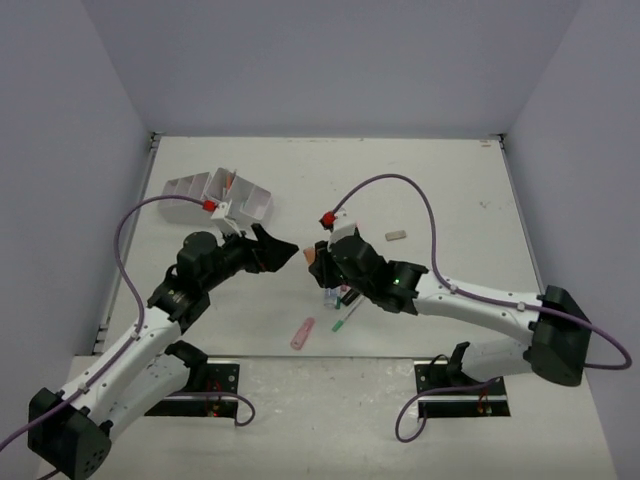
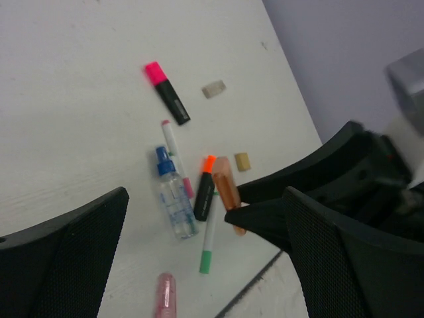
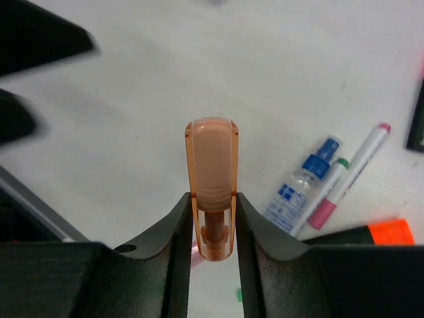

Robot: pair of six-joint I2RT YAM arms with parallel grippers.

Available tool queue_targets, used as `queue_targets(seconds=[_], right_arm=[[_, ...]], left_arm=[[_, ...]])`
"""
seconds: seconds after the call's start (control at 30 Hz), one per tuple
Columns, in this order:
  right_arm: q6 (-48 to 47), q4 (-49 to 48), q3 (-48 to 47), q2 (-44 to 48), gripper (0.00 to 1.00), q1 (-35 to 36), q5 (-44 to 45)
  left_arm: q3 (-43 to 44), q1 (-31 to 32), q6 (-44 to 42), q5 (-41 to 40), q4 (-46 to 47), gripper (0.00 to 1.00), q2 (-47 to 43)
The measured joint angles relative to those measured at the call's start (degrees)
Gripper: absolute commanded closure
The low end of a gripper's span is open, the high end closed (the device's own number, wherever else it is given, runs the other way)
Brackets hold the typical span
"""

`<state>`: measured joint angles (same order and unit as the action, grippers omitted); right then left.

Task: Sort the stationery into containers
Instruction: Pick up the pen from the center of the board.

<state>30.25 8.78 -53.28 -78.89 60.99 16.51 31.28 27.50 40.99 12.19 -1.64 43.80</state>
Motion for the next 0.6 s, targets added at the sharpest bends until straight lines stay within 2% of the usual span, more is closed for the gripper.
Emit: queue_targets(seconds=[0.1, 0.2, 0.3, 0.37, 0.53, 0.6], right_arm=[[-1.4, -8.3, 3.9, 7.7, 1.0, 0.5, -0.8], [-2.1, -11.6, 6.9, 11.7, 1.0, 1.0, -1.0], [-2.8, -12.1, 7.4, 12.4, 1.0, 1.2, -0.9], [-3.3, -12.2, 7.4, 12.5, 1.0, 1.2, -0.9], [-4.1, -12.2, 7.3, 12.5, 1.0, 1.5, -0.7], [-4.4, -12.2, 7.0, 12.5, 1.0, 1.7, -0.4]], left_arm=[[-2.5, 0.0, 5.0, 7.7, 9.3, 0.03, 3.9], [-3.0, 0.4, 8.6, 12.5, 17.2, 0.12, 7.8], [-3.0, 1.2, 11.0, 14.8, 22.4, 0.3, 9.7], [-3.0, 1.9, 12.1, 15.7, 24.8, 0.37, 10.3], [-3.0, 3.0, 13.5, 16.6, 28.2, 0.67, 12.4], [-3.0, 3.0, 13.7, 16.6, 28.3, 0.72, 13.5]])
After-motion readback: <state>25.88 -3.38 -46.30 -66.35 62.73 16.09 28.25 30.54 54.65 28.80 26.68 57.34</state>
